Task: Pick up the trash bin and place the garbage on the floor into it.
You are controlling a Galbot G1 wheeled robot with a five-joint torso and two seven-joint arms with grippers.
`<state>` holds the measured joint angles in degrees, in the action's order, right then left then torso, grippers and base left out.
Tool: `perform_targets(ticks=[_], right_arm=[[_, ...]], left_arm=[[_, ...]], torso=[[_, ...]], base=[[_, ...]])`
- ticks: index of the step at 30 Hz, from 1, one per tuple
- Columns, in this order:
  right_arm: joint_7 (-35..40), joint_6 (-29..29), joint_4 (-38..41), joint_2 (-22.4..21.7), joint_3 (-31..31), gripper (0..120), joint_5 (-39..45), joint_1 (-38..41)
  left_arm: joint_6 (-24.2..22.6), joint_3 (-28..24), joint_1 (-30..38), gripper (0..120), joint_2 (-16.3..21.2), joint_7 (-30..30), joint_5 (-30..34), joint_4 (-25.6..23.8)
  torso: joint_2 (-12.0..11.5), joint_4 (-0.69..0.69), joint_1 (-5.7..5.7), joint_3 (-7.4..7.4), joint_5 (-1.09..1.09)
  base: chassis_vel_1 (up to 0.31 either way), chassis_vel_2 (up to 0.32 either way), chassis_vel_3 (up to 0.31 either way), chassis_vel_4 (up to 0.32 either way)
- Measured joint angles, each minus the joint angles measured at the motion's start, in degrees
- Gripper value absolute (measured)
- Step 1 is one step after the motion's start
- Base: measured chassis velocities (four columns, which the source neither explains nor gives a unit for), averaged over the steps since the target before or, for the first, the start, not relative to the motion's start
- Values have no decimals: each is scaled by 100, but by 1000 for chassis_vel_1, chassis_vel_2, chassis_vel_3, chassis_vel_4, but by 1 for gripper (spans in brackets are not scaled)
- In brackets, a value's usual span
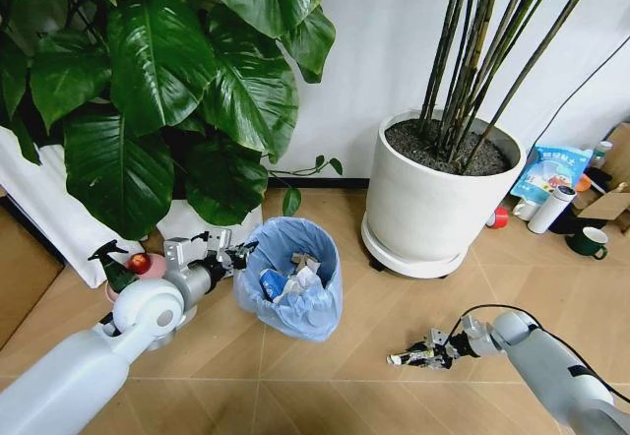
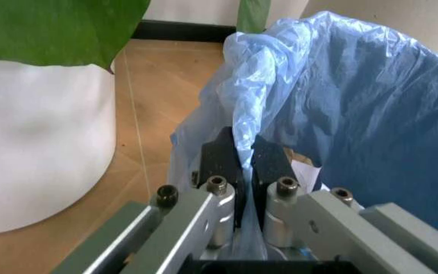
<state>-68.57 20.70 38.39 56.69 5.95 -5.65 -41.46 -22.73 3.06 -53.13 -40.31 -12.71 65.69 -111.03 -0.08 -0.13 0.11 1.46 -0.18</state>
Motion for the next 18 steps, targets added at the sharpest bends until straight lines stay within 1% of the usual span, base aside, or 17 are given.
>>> perform_targets(ticks=[3,4,6,9,12,15,16,17,18], right_arm=[[-41,-35,162,-80,41,5,60,-109],[-41,-35,162,-80,41,5,60,-109],[-57,-86,375,-178,74,0,195,-280],[-72,-143,566,-292,127,0,361,-439],[-107,-181,712,-389,221,0,576,-568],[-133,-293,1335,-658,361,0,1162,-981],[-135,-387,1734,-812,445,0,1490,-1222],[-135,-387,1734,-812,445,0,1490,-1222],[-135,-425,1935,-886,499,0,1665,-1333]], left_arm=[[0,0,-20,0,0,-1,0,-10],[0,0,-20,0,0,-1,0,-10],[0,-14,-25,0,-10,7,-14,7],[0,-30,-19,0,-20,10,-16,9],[0,-55,-9,0,-6,14,-16,9],[0,-94,-2,0,49,30,-16,4],[0,-100,-6,0,66,54,-16,3],[0,-100,-6,0,66,54,-16,3],[0,-105,-11,0,72,64,-17,4]], torso=[[0,0,0,0,0],[0,0,0,0,0],[0,0,0,0,0],[0,-2,0,0,0],[0,-1,0,0,1],[0,1,0,0,1],[0,0,0,0,1],[0,0,0,0,1],[0,-1,-1,0,2]], base=[[0,0,0,0],[0,0,0,0],[0,0,0,0],[0,0,0,0],[0,0,0,0],[0,0,0,0],[0,0,0,0],[0,0,0,0],[0,0,0,0]])
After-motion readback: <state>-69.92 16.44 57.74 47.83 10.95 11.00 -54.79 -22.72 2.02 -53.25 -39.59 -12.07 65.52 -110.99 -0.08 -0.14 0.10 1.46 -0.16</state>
